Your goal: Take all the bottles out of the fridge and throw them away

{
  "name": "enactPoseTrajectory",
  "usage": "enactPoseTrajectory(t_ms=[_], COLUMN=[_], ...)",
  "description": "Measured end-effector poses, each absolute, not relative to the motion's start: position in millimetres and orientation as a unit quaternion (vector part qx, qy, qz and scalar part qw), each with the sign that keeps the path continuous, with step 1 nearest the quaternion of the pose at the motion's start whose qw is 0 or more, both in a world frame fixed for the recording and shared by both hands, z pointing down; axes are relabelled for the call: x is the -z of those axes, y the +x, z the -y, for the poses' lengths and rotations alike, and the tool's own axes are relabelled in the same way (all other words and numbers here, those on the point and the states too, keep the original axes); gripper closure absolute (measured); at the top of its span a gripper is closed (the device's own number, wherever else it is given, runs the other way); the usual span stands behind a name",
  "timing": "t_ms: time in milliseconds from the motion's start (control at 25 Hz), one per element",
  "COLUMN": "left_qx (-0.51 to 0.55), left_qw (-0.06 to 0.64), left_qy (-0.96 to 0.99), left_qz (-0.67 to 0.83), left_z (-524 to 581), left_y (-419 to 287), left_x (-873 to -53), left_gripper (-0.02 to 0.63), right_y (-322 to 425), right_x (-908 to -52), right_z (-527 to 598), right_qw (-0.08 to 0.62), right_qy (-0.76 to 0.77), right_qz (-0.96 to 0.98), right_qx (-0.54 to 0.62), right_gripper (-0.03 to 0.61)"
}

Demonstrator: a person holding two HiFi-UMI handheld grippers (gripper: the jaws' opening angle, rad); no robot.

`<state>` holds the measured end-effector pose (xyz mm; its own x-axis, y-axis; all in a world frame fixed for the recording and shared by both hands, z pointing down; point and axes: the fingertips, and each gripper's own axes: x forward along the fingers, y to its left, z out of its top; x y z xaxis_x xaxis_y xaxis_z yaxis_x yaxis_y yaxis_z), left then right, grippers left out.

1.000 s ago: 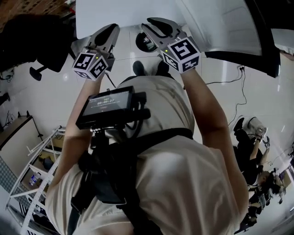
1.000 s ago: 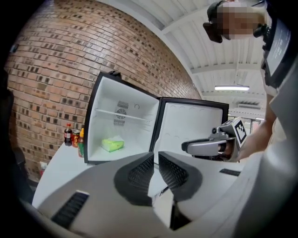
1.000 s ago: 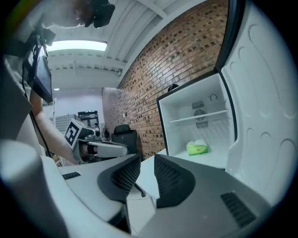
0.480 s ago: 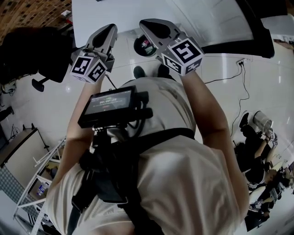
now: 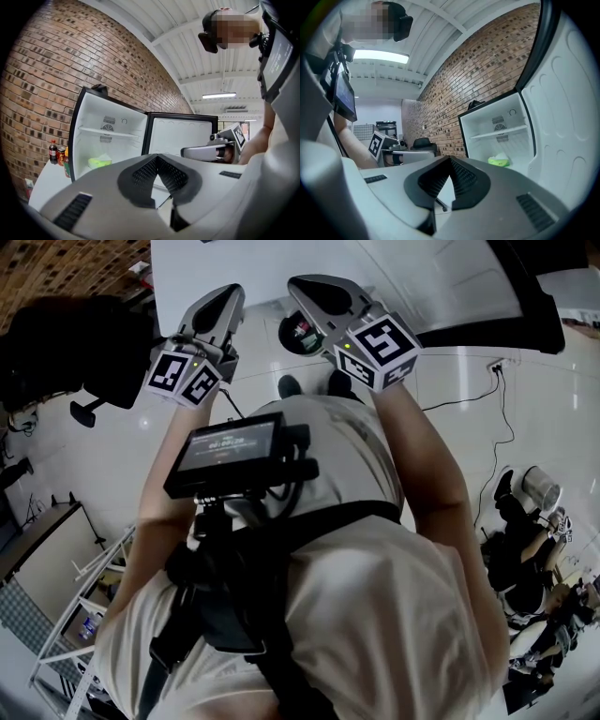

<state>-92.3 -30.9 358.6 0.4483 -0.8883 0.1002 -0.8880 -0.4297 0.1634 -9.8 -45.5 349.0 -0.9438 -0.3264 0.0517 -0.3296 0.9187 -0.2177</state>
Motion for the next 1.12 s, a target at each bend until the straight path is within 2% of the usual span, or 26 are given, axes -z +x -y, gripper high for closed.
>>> enactPoseTrajectory(t_ms=[720,1120], left_qx=[-0.005,-0.049], left_qw=[0.106,0.138], left_qy=[0.838,0.813], left_qz=[0.535,0.564], left_z=[36,55], left_y=[-94,-92], left_x=[-360,-392], left_gripper=[0.604,0.604], right_y=[-14,-8], right_x=[-345,-358], right_z=[50,50], right_qw=[0.002,0.012], right_qy=[0.160,0.141], right_qz=[0.980,0.982], right_qx=[-0.117,-0.124], right_gripper=[0.577,0.577])
